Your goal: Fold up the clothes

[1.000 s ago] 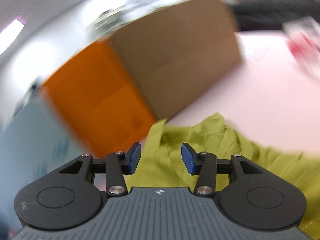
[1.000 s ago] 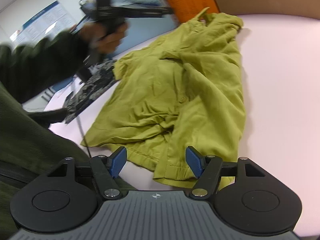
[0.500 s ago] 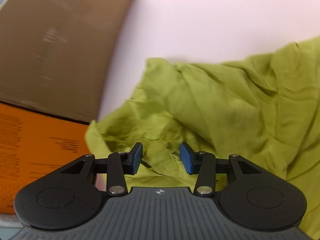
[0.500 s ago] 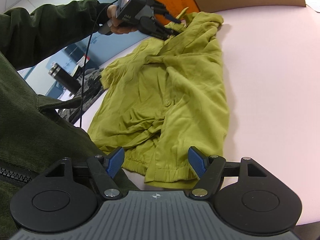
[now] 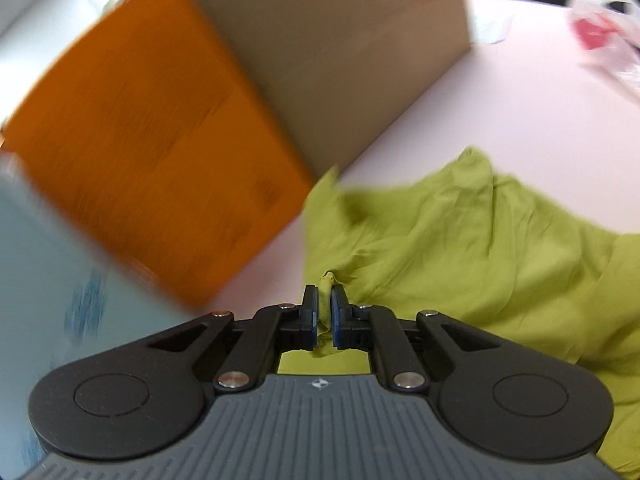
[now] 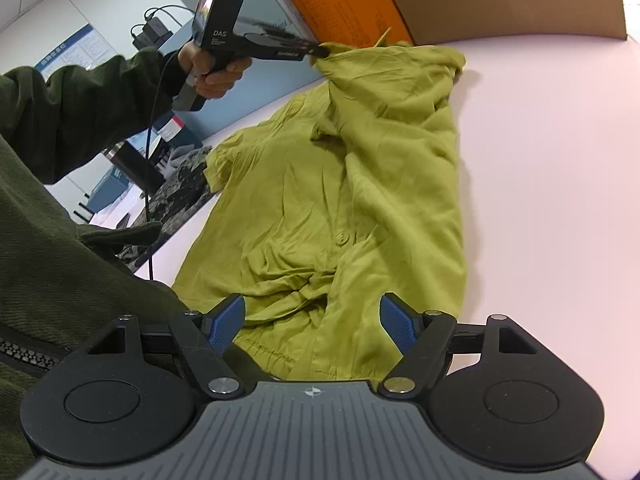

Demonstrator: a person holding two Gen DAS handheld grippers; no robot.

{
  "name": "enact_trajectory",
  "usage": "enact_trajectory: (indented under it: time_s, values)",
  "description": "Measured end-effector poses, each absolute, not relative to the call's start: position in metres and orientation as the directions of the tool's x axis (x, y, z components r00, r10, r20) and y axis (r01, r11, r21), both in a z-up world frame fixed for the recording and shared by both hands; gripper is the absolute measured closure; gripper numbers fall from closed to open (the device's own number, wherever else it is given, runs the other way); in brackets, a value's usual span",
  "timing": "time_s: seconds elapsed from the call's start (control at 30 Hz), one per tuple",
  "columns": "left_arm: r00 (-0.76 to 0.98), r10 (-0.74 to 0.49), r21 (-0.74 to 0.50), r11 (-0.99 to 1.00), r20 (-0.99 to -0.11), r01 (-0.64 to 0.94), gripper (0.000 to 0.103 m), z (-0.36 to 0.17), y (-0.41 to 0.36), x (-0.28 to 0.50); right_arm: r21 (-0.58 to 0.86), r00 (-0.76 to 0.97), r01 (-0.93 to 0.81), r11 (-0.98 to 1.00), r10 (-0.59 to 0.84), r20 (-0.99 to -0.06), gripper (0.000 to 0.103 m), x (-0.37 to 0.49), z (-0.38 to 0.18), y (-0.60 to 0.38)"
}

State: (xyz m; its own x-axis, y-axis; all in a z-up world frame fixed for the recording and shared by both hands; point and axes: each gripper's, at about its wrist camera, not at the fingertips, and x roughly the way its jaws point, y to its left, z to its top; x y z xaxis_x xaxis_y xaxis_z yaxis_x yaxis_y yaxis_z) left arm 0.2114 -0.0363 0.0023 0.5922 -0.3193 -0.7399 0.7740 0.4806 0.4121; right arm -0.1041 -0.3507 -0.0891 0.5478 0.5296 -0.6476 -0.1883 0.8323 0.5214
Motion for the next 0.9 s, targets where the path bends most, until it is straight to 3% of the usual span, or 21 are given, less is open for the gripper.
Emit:
enact_trajectory:
  time_s: [0.07,0.13,0.37,0.43,0.5,0.57,0.67,0.77,0.8,0.83,0.87,0.9]
  values:
    - [0.605,-0.243,0.450,0.476,-0.759,0.755,0.089,-0.012,-0.032,0.210,0.521,0.544,-0.198,0.830,0.535,-0.646,0.030,-0.102,-0.089,-0.349]
    - [0.648,-0.223,0.472,0.522,-0.728,0.710,0.077,-0.008,-0.029,0.208,0.516,0.541,-0.209,0.830,0.538,-0.646,0.030,-0.101,-0.088,-0.348]
    - [0.782,-0.209,0.490,0.677,-0.588,0.549,0.073,0.021,-0.027,0.198,0.519,0.590,-0.181,0.835,0.515,-0.623,0.022,-0.112,-0.086,-0.354]
    - [0.742,-0.331,0.484,0.592,-0.583,0.644,0.054,0.031,-0.049,0.182,0.533,0.601,-0.166,0.830,0.514,-0.612,0.022,-0.113,-0.089,-0.355]
    - [0.670,-0.450,0.512,0.433,-0.591,0.742,0.041,0.029,-0.079,0.162,0.543,0.596,-0.168,0.823,0.524,-0.609,0.022,-0.112,-0.093,-0.355]
    - [0.597,-0.494,0.536,0.277,-0.632,0.797,0.038,0.017,-0.112,0.148,0.553,0.590,-0.172,0.815,0.535,-0.605,0.022,-0.110,-0.096,-0.356]
    - [0.569,-0.446,0.545,0.197,-0.691,0.815,0.038,-0.004,-0.154,0.153,0.570,0.575,-0.169,0.804,0.550,-0.605,0.022,-0.108,-0.103,-0.357]
    - [0.544,-0.391,0.504,0.209,-0.742,0.838,0.046,-0.016,-0.181,0.168,0.592,0.558,-0.151,0.791,0.563,-0.610,0.022,-0.108,-0.113,-0.359]
    - [0.530,-0.379,0.483,0.219,-0.758,0.848,0.059,-0.019,-0.186,0.173,0.597,0.557,-0.140,0.790,0.561,-0.612,0.022,-0.108,-0.116,-0.359]
    - [0.515,-0.367,0.460,0.231,-0.775,0.857,0.082,-0.020,-0.191,0.178,0.605,0.557,-0.131,0.786,0.563,-0.611,0.022,-0.108,-0.119,-0.360]
    - [0.499,-0.358,0.430,0.257,-0.789,0.865,0.096,-0.020,-0.193,0.182,0.611,0.557,-0.124,0.782,0.564,-0.609,0.022,-0.108,-0.122,-0.360]
    - [0.482,-0.352,0.397,0.289,-0.802,0.871,0.102,-0.020,-0.195,0.187,0.614,0.558,-0.117,0.780,0.563,-0.609,0.022,-0.108,-0.124,-0.360]
